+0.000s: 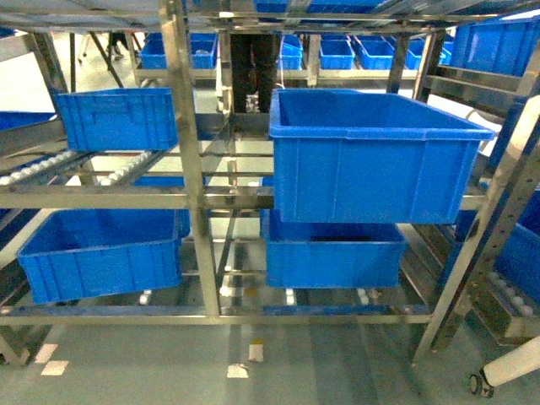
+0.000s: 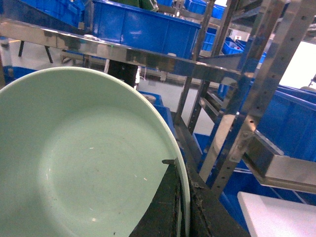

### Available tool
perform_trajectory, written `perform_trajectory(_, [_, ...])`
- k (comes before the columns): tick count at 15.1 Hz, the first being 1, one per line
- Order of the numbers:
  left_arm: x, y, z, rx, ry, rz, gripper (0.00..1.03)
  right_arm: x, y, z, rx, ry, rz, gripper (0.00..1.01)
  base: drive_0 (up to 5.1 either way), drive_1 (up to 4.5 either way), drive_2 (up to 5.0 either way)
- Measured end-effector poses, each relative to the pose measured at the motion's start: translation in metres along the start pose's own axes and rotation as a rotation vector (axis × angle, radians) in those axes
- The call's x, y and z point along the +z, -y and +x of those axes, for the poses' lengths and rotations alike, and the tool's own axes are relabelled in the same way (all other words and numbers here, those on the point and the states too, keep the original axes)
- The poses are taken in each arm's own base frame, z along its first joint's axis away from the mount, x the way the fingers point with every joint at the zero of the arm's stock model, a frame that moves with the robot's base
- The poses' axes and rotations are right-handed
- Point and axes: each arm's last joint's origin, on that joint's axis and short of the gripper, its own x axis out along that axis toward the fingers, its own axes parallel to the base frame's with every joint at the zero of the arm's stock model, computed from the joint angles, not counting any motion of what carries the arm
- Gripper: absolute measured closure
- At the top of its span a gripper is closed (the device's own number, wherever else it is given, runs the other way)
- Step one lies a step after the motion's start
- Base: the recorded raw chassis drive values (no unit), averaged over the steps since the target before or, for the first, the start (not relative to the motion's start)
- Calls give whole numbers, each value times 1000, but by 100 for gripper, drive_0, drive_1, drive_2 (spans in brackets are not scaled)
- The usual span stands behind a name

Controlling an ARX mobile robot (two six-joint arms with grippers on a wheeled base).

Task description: Place green bowl on second shelf with right arm

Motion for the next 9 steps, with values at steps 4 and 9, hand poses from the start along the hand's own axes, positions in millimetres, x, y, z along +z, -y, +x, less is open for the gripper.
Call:
perform_trajectory(4, [0,0,0,2,3,0,5,1,-3,0,21,3,0,99,-119,87,40])
perform_trajectory(9, [0,0,0,1,-3,0,5,1,0,-2,1,6,-1,99,-2,430,-435])
